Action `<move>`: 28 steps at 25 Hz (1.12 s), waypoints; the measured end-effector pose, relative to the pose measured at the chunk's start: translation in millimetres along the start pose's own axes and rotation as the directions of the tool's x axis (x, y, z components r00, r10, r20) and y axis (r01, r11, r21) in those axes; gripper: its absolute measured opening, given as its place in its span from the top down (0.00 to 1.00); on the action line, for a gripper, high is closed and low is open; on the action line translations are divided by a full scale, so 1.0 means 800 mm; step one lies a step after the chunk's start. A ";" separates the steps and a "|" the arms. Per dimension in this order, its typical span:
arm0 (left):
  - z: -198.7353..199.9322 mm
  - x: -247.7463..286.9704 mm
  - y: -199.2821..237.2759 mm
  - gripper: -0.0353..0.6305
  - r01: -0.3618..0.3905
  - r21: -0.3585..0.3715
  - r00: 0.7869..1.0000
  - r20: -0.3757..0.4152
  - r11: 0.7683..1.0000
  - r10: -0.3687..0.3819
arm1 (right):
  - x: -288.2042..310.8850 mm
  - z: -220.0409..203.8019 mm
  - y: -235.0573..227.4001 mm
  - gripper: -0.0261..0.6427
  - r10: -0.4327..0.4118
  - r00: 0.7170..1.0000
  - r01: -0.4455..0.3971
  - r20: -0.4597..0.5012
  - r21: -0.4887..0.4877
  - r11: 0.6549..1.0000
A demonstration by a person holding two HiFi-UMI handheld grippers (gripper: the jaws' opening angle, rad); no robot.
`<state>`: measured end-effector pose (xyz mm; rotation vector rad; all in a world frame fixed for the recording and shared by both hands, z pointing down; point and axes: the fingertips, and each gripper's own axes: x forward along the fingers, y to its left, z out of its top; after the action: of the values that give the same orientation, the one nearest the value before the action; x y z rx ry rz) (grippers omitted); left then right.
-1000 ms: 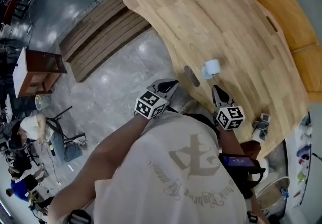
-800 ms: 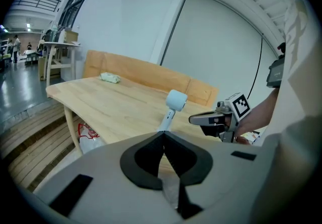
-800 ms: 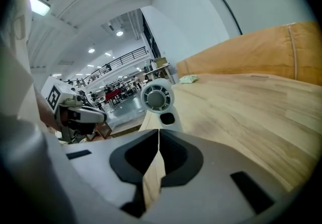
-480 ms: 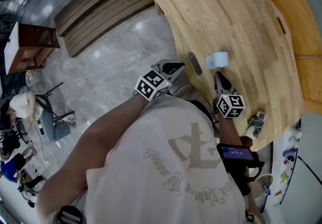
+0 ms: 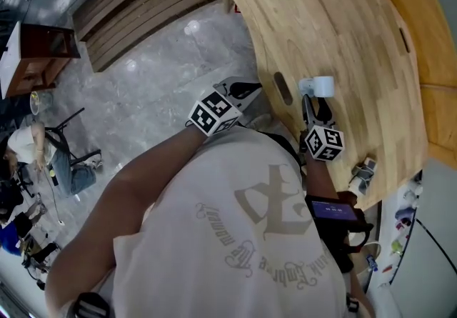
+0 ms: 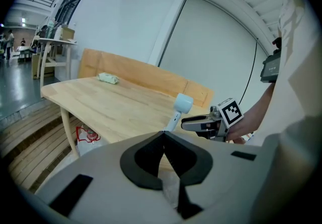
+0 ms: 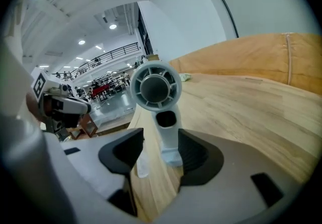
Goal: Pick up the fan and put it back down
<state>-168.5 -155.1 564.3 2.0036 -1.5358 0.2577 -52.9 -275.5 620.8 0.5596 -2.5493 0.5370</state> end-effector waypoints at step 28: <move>-0.001 -0.035 0.064 0.93 0.022 0.060 0.999 -0.048 0.998 -0.019 | 0.049 0.003 -0.025 0.63 -0.143 0.989 0.144 0.045 -0.005 0.990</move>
<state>-224.5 -139.7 568.7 2.0440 -1.4930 0.3445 -75.6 -304.6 644.9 0.7534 -2.5268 0.4672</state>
